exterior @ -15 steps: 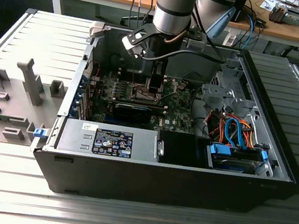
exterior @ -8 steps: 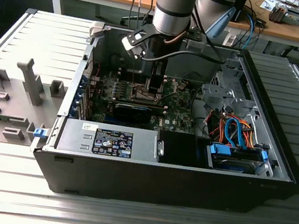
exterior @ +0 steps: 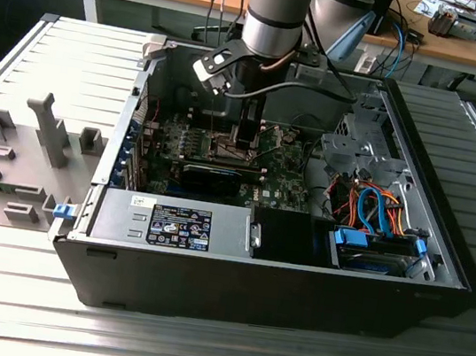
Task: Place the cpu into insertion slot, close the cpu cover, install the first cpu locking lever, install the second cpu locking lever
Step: 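Place the cpu into insertion slot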
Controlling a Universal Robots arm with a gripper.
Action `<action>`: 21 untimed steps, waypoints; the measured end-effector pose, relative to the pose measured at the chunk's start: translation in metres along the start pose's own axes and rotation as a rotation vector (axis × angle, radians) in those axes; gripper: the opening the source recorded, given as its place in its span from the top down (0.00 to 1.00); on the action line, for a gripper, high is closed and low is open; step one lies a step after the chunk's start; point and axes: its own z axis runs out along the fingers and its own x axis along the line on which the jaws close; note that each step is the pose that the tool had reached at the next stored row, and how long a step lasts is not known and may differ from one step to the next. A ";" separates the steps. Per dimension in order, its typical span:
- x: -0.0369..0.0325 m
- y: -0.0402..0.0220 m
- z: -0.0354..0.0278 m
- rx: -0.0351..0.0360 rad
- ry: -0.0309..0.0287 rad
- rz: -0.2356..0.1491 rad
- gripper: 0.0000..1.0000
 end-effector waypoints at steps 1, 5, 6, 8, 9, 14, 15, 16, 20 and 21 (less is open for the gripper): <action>0.0000 -0.0001 0.0001 0.0000 0.0000 0.000 0.46; 0.0000 -0.0005 0.0008 0.0000 0.0000 0.000 0.46; 0.0000 -0.0006 0.0010 0.0000 0.0000 0.000 0.46; 0.0000 -0.0006 0.0012 0.0000 0.0000 0.000 0.46; 0.0000 -0.0006 0.0013 0.0000 0.0000 0.000 0.46; 0.0000 -0.0008 0.0022 0.0000 0.0001 0.000 0.46; 0.0005 -0.0009 0.0026 -0.0001 0.0003 0.000 0.46; 0.0012 -0.0010 0.0030 -0.0001 0.0004 0.000 0.46; 0.0050 -0.0017 0.0051 0.0001 0.0009 -0.015 0.46; 0.0060 -0.0019 0.0055 0.0001 0.0008 -0.021 0.46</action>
